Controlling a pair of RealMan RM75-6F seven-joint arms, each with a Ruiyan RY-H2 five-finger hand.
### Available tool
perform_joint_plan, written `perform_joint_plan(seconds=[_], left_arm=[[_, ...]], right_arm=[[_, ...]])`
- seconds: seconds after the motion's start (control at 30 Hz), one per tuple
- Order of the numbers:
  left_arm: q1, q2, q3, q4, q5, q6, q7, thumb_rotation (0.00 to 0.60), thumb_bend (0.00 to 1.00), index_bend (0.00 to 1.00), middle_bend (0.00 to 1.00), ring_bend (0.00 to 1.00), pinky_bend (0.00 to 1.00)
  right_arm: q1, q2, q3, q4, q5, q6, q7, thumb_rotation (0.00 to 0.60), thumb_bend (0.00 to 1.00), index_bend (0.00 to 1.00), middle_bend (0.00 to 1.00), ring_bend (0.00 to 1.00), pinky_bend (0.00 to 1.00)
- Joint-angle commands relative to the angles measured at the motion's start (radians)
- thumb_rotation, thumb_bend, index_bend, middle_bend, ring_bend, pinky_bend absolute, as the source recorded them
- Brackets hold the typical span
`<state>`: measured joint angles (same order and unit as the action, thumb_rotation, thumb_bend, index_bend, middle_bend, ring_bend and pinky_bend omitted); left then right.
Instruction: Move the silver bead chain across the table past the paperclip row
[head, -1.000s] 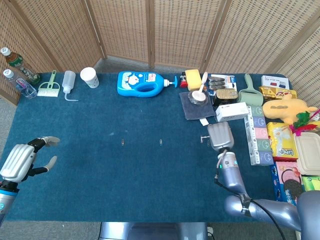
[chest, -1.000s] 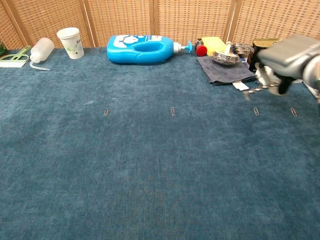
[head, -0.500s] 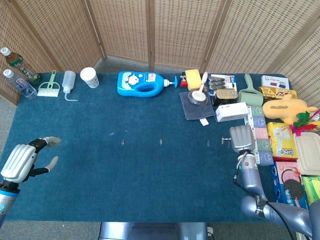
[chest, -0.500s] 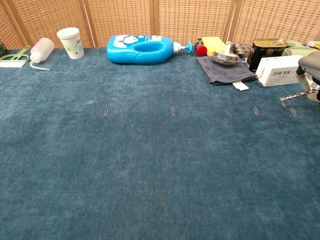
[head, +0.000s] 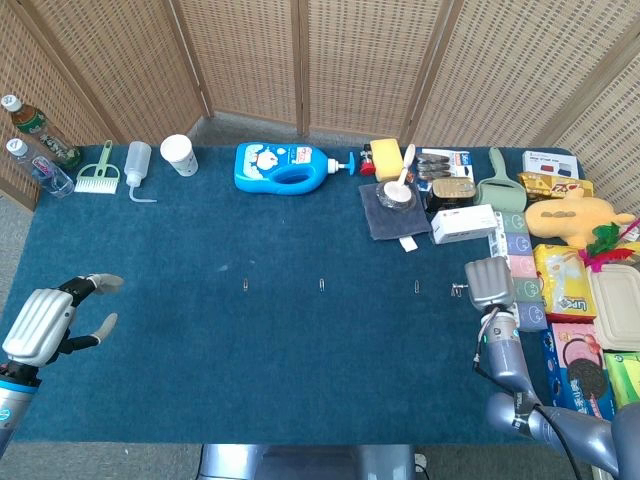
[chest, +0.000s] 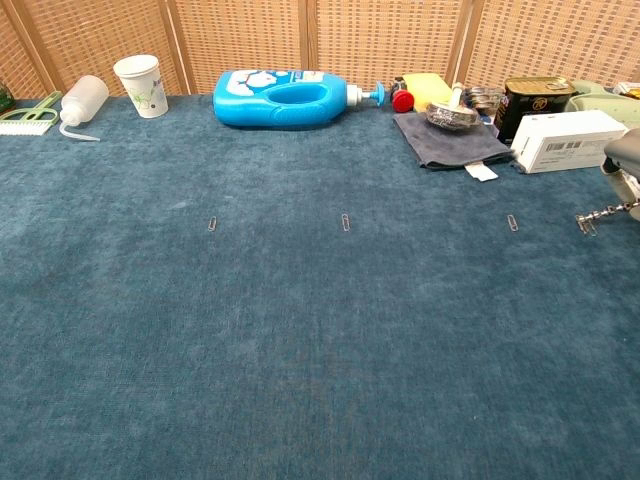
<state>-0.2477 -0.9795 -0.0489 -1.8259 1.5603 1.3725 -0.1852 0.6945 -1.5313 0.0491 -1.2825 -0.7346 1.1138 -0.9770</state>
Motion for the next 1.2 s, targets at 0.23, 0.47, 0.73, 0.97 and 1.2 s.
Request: perform_joint_plan(seconds=[0.23, 0.47, 0.73, 0.97, 1.2], left_arm=[[-0.001, 0.000, 0.000, -0.004, 0.001, -0.001, 0.004, 0.581, 0.35, 0.29, 0.39, 0.39, 0.72], [-0.001, 0.001, -0.001, -0.005, 0.001, 0.001, 0.004, 0.580, 0.35, 0.29, 0.39, 0.39, 0.72], [0.001, 0.001, 0.000, -0.004, 0.001, 0.002, 0.002, 0.580, 0.35, 0.29, 0.39, 0.39, 0.72], [0.011, 0.008, 0.005, 0.005, 0.000, 0.014, -0.012, 0.581, 0.35, 0.29, 0.39, 0.39, 0.72], [0.023, 0.016, 0.010, 0.009, 0.002, 0.026, -0.024, 0.582, 0.35, 0.29, 0.39, 0.39, 0.72]], right_arm=[[-0.004, 0.007, 0.013, -0.012, -0.008, 0.003, -0.002, 0.600, 0.44, 0.61, 0.91, 0.98, 0.99], [0.003, 0.043, 0.038, -0.099, -0.044, 0.042, -0.005, 0.600, 0.44, 0.61, 0.91, 0.98, 0.99], [0.014, 0.064, 0.069, -0.168, -0.040, 0.053, -0.006, 0.600, 0.44, 0.61, 0.91, 0.98, 0.99], [0.069, 0.066, 0.145, -0.240, -0.006, 0.038, -0.002, 0.600, 0.44, 0.61, 0.91, 0.98, 0.99], [0.130, 0.030, 0.187, -0.242, 0.029, 0.014, -0.006, 0.600, 0.44, 0.61, 0.91, 0.98, 0.99]])
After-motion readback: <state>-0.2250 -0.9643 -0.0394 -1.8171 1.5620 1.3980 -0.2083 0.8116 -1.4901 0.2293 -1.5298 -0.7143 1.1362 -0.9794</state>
